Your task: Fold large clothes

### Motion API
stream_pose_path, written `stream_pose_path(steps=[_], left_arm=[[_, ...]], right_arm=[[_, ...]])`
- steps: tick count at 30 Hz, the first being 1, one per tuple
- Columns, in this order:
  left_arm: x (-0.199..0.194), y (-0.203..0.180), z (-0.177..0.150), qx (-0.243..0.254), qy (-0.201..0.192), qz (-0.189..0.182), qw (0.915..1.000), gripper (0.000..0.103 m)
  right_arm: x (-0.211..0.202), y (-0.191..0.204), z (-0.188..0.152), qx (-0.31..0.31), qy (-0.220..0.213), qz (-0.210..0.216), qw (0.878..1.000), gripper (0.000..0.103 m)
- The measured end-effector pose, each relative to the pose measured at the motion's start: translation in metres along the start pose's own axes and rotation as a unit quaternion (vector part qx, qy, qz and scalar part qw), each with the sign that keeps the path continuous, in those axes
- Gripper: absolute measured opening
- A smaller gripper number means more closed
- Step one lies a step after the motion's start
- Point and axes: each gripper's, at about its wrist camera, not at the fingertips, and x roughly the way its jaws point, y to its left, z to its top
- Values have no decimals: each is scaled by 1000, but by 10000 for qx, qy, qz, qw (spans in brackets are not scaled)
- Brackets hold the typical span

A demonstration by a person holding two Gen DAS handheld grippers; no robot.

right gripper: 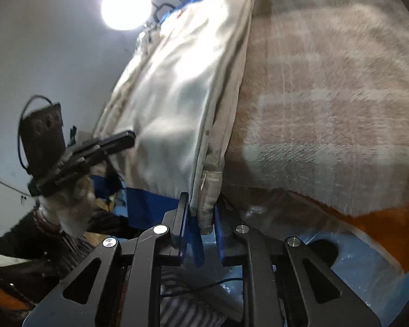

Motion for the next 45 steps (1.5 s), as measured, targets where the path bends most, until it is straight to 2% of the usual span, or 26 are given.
stream_pose_path(steps=[2, 6, 11, 13, 16, 19, 23, 26, 29, 32, 36, 38, 40, 42, 43, 45], left_arm=[[-11, -7, -2, 78, -174, 32, 9998, 19], [-19, -14, 1, 142, -424, -33, 9990, 19], [20, -12, -4, 39, 76, -145, 9999, 19], [17, -11, -4, -21, -14, -185, 9998, 19], [3, 0, -2, -345, -12, -326, 9989, 19], [-24, 17, 2, -704, -210, -369, 9966, 19], [-63, 44, 15, -1184, -551, -388, 9907, 19], [-91, 63, 23, -1296, -748, -103, 9887, 19], [-113, 85, 24, -1619, -914, -27, 9826, 19], [-134, 107, 27, -1850, -1099, 85, 9765, 19], [-155, 132, 31, -1980, -1297, 263, 9712, 19], [-161, 143, 33, -2008, -1343, 302, 9699, 19], [-167, 152, 32, -2023, -1372, 355, 9690, 19], [-167, 163, 30, -2085, -1330, 369, 9682, 19], [-168, 167, 28, -2134, -1319, 363, 9673, 19], [-172, 177, 21, -2252, -1303, 315, 9651, 19]], right_arm=[[-8, 6, -1, 85, -119, -39, 9999, 14], [-20, 31, -1, 138, -396, -189, 9989, 13], [-26, 57, 4, -210, -578, -413, 9973, 13], [-25, 66, 7, -382, -606, -563, 9958, 13], [-26, 88, 11, -759, -688, -752, 9919, 13], [-21, 108, 15, -1155, -692, -977, 9861, 13], [1, 145, 15, -1962, -568, -1407, 9687, 12], [18, 169, 12, -2463, -427, -1611, 9547, 13], [47, 195, 12, -2992, -205, -1821, 9364, 13], [81, 223, 6, -3610, 47, -2097, 9087, 13], [130, 250, -7, -4231, 506, -2255, 8761, 13], [155, 257, -17, -4608, 738, -2401, 8512, 13], [171, 258, -21, -4766, 946, -2468, 8385, 13], [183, 256, -22, -4813, 1139, -2480, 8330, 14], [184, 255, -20, -4779, 1158, -2436, 8360, 14], [173, 251, -12, -4543, 1333, -2053, 8566, 20]])
